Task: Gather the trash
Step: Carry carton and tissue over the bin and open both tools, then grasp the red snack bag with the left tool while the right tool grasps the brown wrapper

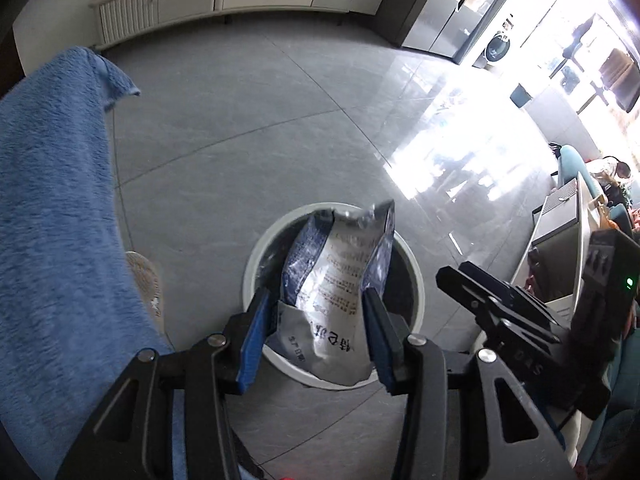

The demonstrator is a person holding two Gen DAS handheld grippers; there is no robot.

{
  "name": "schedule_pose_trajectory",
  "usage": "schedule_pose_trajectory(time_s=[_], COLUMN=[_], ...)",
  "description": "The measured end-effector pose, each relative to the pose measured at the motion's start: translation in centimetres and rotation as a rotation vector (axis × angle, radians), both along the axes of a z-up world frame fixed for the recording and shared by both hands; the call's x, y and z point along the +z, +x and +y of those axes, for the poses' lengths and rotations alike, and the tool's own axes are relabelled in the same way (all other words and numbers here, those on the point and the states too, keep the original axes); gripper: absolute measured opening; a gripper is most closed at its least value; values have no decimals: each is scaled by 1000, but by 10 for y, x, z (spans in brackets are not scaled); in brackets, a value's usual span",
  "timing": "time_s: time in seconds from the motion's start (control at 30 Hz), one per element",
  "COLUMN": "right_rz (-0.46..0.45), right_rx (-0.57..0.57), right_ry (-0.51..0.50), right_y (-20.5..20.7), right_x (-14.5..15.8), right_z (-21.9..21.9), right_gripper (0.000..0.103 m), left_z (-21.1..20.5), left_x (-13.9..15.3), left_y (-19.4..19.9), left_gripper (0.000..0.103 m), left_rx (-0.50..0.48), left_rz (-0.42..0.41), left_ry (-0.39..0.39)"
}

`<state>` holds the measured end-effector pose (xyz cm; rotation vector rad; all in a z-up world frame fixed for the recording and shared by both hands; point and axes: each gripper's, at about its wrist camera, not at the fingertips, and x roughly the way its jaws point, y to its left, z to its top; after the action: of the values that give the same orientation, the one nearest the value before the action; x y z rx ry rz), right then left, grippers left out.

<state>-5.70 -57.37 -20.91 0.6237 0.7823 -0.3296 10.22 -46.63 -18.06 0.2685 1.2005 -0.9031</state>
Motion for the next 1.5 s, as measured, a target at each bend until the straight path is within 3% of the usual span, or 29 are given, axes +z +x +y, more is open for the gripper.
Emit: schedule_pose_trajectory(time_s=[0.4, 0.8, 1.07, 1.5], right_rz=[-26, -63, -73, -147], right_rx=[-34, -45, 36, 229], right_ry=[-110, -160, -207, -282], right_y=[-29, -46, -27, 6], right_x=[57, 90, 112, 153], right_z=[10, 31, 75, 185], right_gripper=[55, 58, 58, 63], left_z=[-9, 19, 84, 261], left_x=[-1, 46, 74, 129], left_y=[1, -21, -12, 18], left_gripper=[50, 51, 51, 56], left_rx=[1, -4, 88, 374], left_rz=[72, -29, -116, -287], left_ry=[-50, -118, -146, -248])
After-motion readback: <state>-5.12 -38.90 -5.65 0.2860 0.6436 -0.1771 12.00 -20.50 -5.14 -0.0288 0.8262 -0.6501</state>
